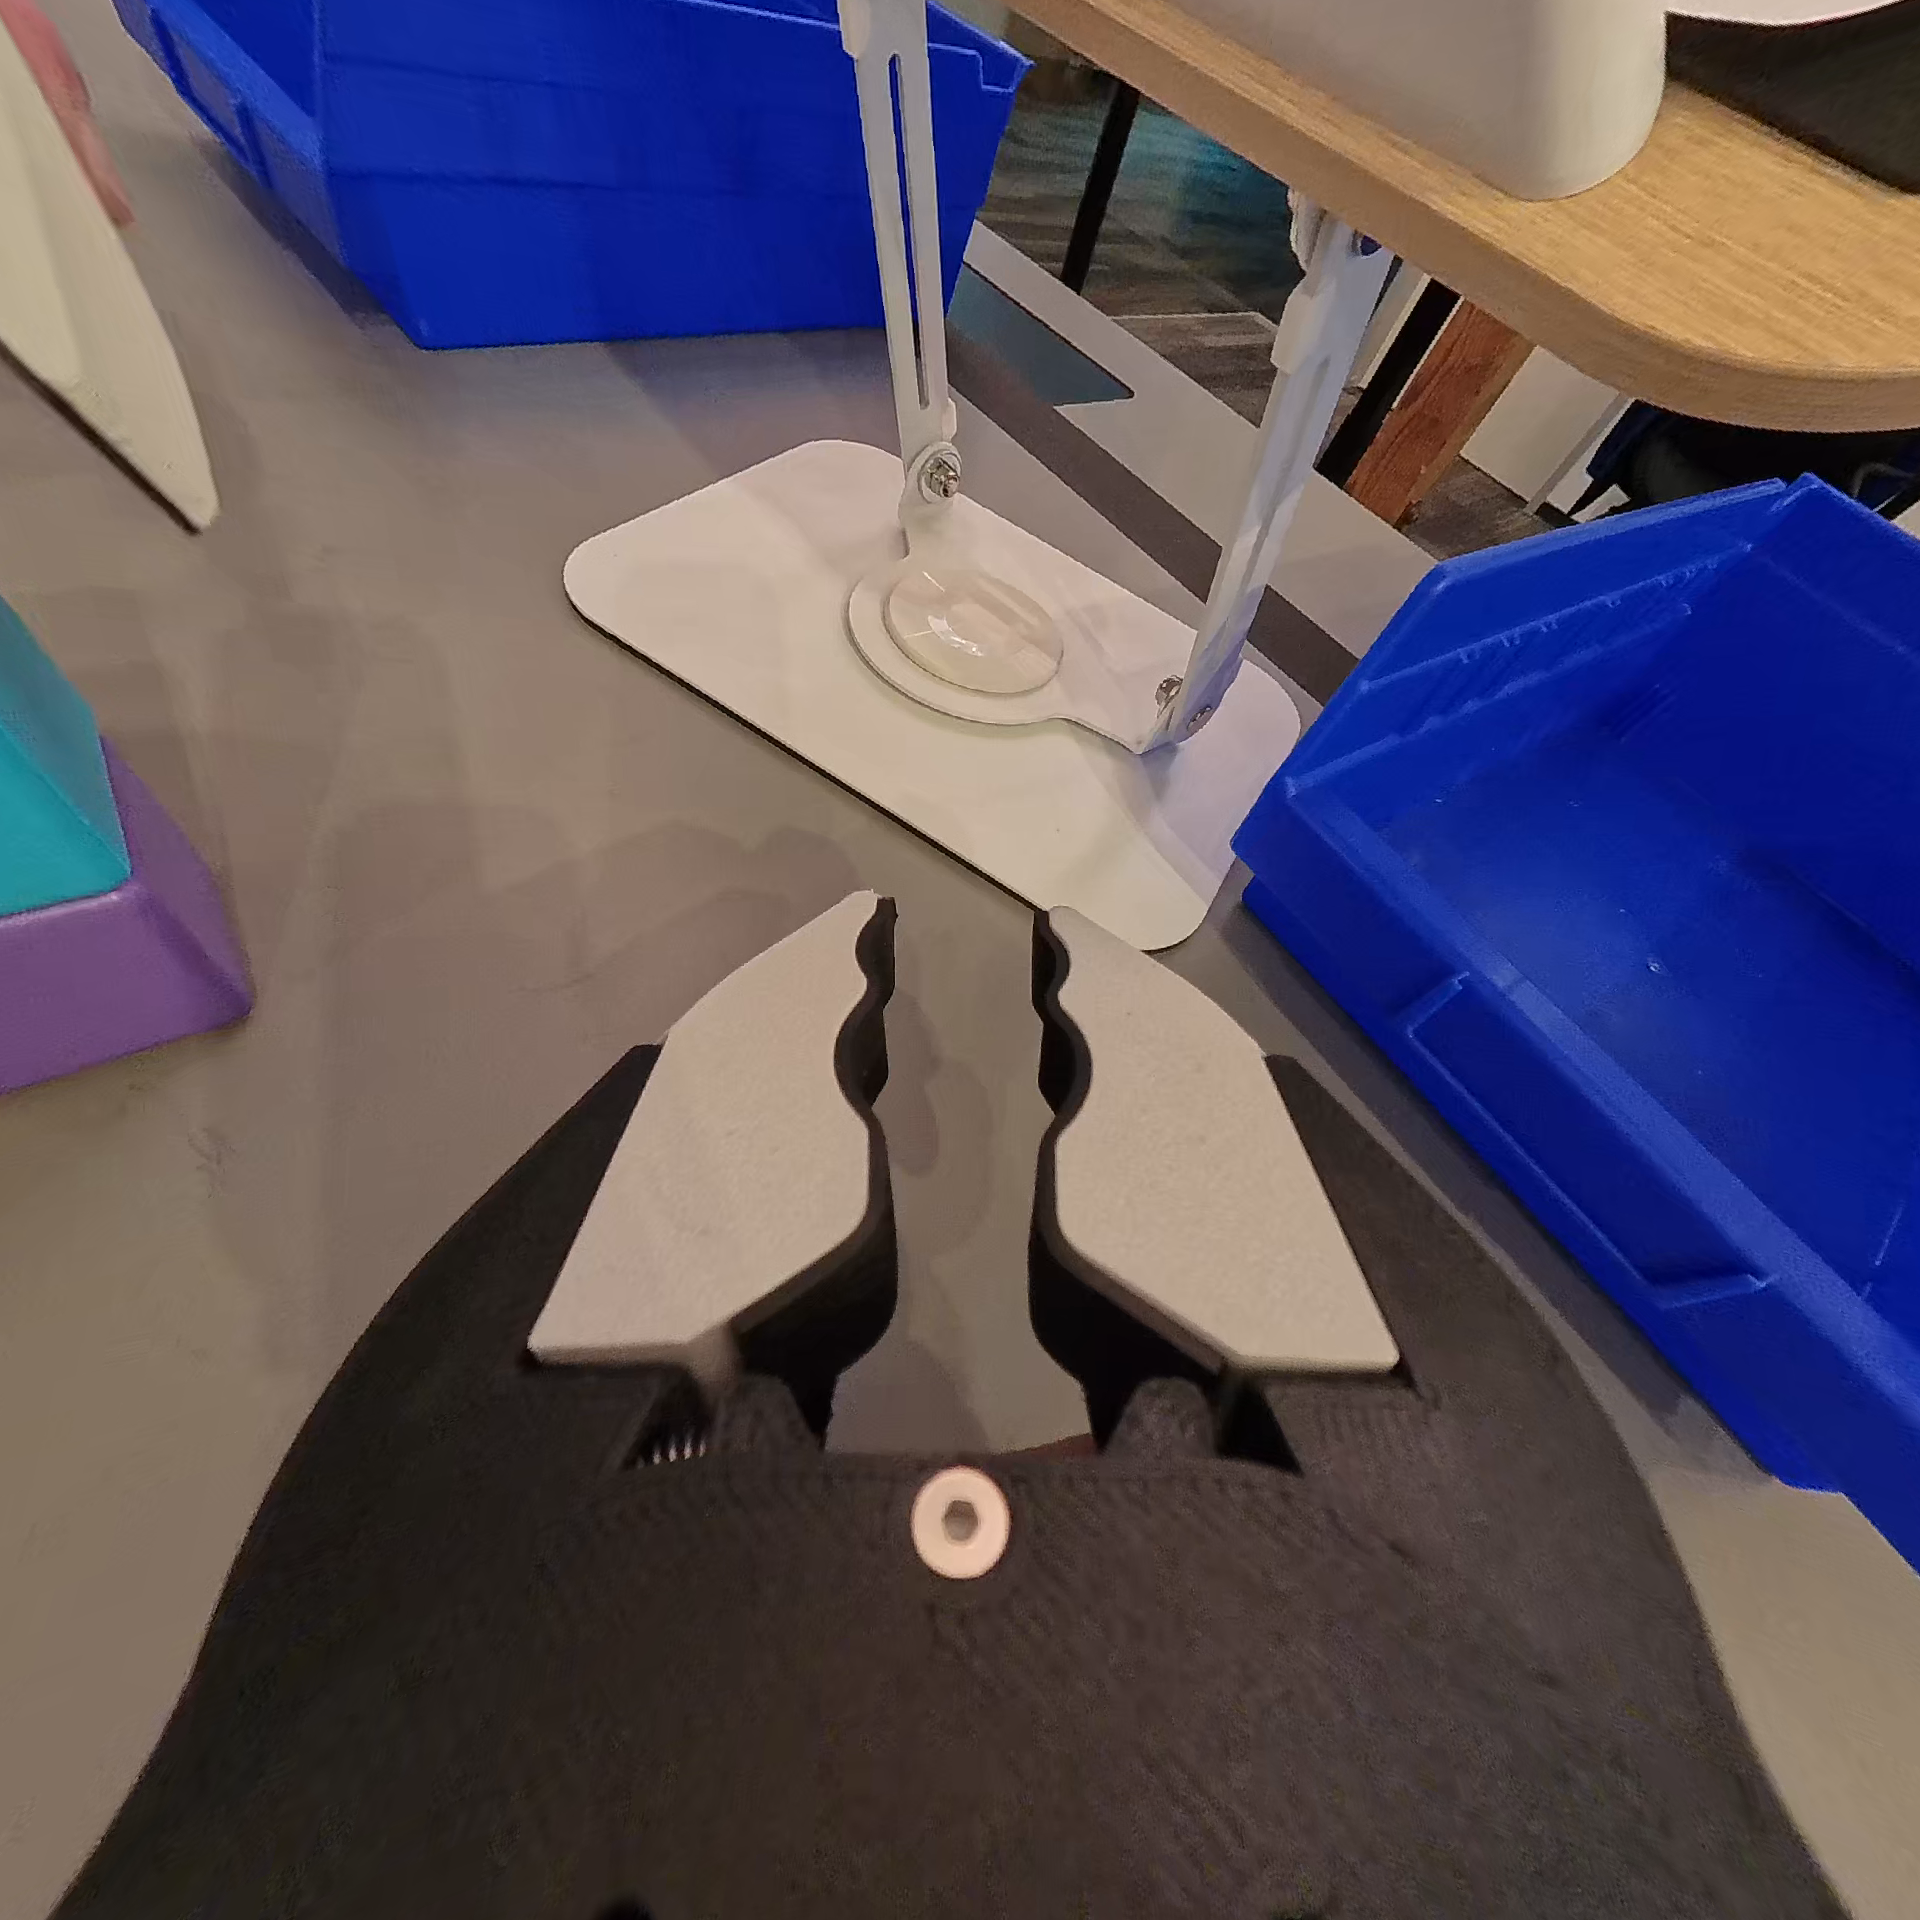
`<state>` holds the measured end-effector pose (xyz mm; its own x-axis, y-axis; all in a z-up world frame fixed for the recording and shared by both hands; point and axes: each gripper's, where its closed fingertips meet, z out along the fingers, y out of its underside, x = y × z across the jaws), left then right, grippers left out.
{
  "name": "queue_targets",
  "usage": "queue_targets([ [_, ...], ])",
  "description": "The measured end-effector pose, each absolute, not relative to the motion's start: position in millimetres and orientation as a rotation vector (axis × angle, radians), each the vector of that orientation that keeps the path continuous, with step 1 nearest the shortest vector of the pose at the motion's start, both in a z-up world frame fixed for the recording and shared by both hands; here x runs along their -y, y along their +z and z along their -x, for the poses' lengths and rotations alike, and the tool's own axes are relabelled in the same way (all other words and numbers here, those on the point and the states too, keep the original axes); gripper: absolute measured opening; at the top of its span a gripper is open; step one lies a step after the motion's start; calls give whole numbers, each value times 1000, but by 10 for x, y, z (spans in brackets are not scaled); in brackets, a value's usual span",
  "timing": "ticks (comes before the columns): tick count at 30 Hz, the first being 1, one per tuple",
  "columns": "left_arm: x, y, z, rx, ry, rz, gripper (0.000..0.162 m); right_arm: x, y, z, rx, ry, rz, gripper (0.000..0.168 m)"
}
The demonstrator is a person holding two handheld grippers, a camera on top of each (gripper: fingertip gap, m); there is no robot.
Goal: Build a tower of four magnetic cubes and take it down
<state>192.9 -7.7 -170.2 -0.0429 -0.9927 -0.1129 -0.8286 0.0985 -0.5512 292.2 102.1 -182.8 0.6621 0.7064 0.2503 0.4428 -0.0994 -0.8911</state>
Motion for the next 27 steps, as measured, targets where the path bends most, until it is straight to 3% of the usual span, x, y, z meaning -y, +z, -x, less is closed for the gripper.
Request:
queue_targets([
  [1, 74, -1671, -1927, -1913, -483, 1771, 76, -1021, -1828, -2922, 931, 288, 1736, 25],
  [6, 38, -1503, -1865, -1881, -489, 1744, 78, -1021, -1829, -2923, 932, 288, 1736, 25],
  [11, -7, -1276, -1745, -1842, -461, 1692, 70, -1021, -1831, -2921, 933, 288, 1737, 25],
  [20, -254, -933, -1215, -1815, -466, 1625, 34, -1021, -1829, -2925, 931, 291, 1738, 25],
  [27, -1070, -457, -372, -1435, -239, 1689, 7, -1025, -1832, -2925, 929, 294, 1741, 25],
])
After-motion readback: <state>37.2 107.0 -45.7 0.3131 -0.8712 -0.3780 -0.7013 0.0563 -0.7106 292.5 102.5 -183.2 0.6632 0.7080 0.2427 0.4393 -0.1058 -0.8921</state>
